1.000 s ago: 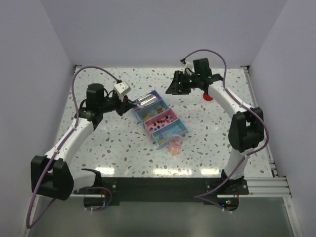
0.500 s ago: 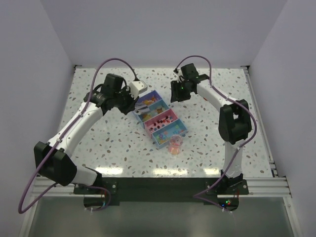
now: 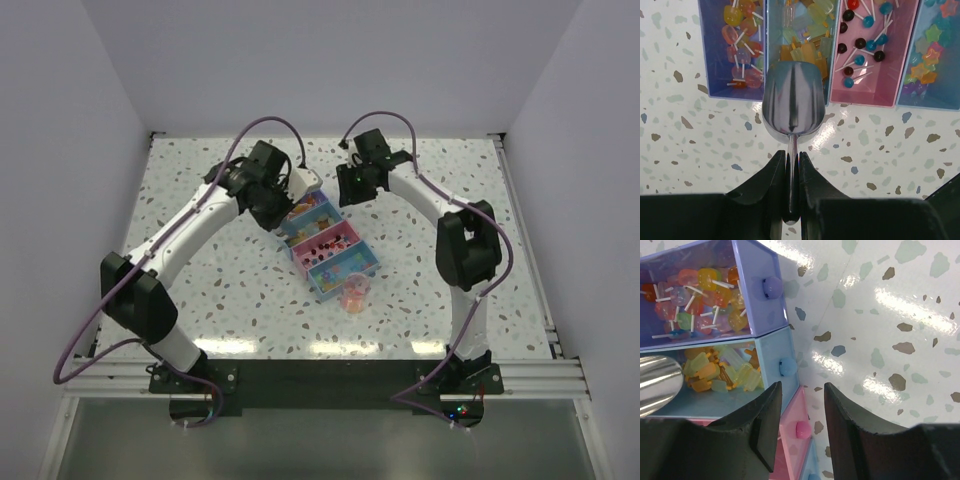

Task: Pack the candies
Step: Scoop the fake candies from the storage box.

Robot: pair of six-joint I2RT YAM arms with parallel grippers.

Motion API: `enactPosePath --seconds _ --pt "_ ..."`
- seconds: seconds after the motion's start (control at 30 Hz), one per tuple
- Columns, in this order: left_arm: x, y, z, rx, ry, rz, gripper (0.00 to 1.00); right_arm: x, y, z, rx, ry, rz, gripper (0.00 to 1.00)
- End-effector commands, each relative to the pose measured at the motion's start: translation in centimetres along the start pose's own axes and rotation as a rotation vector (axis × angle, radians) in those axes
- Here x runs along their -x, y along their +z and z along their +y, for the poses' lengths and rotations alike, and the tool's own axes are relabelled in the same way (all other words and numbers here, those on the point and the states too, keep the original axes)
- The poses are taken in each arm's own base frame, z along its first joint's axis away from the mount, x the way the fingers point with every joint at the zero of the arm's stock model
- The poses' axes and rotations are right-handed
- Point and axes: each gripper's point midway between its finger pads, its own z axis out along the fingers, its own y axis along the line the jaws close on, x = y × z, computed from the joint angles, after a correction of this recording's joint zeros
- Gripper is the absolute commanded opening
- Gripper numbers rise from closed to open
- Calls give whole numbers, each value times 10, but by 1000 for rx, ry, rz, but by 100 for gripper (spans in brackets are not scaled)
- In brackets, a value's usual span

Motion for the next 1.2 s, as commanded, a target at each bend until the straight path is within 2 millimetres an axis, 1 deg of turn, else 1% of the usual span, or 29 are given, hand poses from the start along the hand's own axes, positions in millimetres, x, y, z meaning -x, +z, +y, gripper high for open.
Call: enactPosePath --seconds 0.0,0.03,0.1,0.17,0.2,0.3,0.4,0.43,0.5,0.53,0.57,0.63,0.67,0.77,0.8,0.9,1.0,1.03,1.17 --pt "8 -8 6 53 12 32 0 4 5 6 40 -26 -17 43" --pt "8 -6 2 49 27 48 0 4 6 7 45 -24 -15 43" --pt "12 -4 5 70 35 66 0 2 9 10 58 -17 -12 43" --pt "14 0 2 79 52 89 0 1 12 11 67 -11 -9 42" --pt "18 -2 3 86 57 86 0 -1 13 12 72 -7 -4 43" --pt "19 2 1 96 74 112 0 -4 11 11 73 7 -1 43" --pt "16 6 -2 100 84 136 0 -10 2 5 63 30 3 43" --pt "15 8 -1 108 85 145 0 -17 0 2 62 39 15 43" --pt "14 10 -2 111 90 155 0 -16 -12 3 72 46 -2 43" --pt "11 12 1 121 88 172 0 -22 -14 3 72 50 9 43" --pt "11 13 1 125 89 176 0 -19 -23 8 87 51 -12 43" --pt "10 14 1 126 92 181 0 -24 -27 7 80 65 -10 43" --pt "9 15 1 125 90 186 0 -20 -35 6 70 62 -31 43" --pt "8 18 0 123 91 194 0 -20 -43 0 30 61 -45 43" --pt "8 18 -1 123 93 195 0 -17 -50 0 26 58 -62 43" --pt "5 18 -1 127 94 207 0 -22 -55 6 63 47 -56 43" --pt "3 19 -2 125 96 214 0 -37 -49 9 85 55 -22 43" --pt "3 19 -2 125 96 214 0 -45 -46 9 89 61 -1 43" --pt "2 19 -1 130 96 217 0 -62 -40 16 118 39 50 41"
